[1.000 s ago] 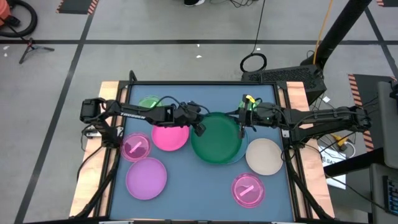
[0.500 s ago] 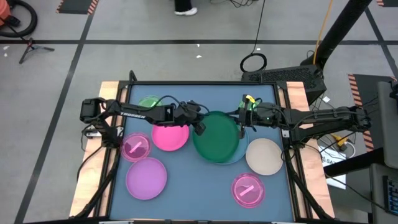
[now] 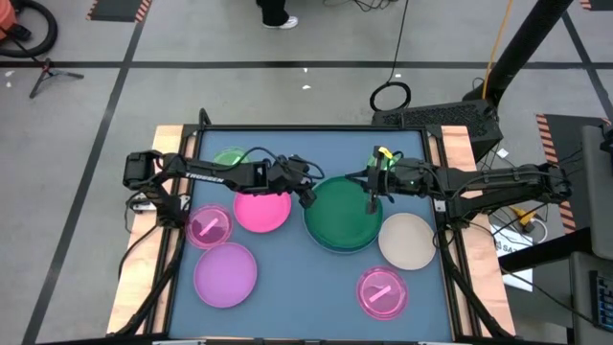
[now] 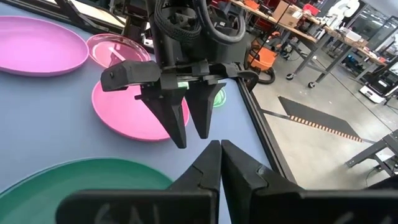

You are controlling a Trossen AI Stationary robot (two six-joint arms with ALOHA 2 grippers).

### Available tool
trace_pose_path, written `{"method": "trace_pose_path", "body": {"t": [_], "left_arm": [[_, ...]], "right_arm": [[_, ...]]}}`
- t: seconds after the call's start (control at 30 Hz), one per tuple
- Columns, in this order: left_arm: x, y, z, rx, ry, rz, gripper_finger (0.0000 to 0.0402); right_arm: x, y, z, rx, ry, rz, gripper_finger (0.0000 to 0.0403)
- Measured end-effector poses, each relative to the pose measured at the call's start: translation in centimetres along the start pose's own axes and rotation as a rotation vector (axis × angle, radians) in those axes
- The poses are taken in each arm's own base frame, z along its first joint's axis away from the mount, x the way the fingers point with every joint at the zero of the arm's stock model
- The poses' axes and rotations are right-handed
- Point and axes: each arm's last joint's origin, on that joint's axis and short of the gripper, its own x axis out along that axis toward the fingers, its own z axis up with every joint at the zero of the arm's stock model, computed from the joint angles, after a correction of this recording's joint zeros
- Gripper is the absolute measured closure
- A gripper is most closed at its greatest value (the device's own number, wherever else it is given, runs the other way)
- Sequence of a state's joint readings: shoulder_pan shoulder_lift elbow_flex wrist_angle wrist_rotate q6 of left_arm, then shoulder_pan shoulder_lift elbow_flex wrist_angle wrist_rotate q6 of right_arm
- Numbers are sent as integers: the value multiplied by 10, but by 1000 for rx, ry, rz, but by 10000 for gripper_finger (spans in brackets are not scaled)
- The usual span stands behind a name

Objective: Stack plastic plates
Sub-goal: Stack the pink plate on top of the green plate

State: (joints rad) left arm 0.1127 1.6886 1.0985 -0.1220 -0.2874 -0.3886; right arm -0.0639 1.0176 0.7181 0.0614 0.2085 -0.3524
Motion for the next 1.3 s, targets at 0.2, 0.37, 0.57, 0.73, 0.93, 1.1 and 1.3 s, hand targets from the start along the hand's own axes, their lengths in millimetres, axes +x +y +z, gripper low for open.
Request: {"method": "trace_pose_path", "body": {"t": [0.2,0.37,0.57,0.73,0.93,1.1,1.3], "left_arm": [[-11,-4,1,108,4,-12,192],[-27,-7,-9,276,111,-5,192],[-41,-22,-40,514,316,-18,192],[-46,-31,-60,593,432,-17,192],[-45,-37,-75,621,522,-7,192],[-42,-42,-82,612,562,-67,192],[-43,-45,-84,551,586,-103,192]], "right_arm": [[0,0,0,1,2,1,397],[0,0,0,18,5,2,397],[0,0,0,19,2,-1,397],[0,0,0,27,0,-3,397],[0,0,0,38,0,-3,397],[0,0,0,38,2,-2,397],[0,0,0,37,5,0,397]]}}
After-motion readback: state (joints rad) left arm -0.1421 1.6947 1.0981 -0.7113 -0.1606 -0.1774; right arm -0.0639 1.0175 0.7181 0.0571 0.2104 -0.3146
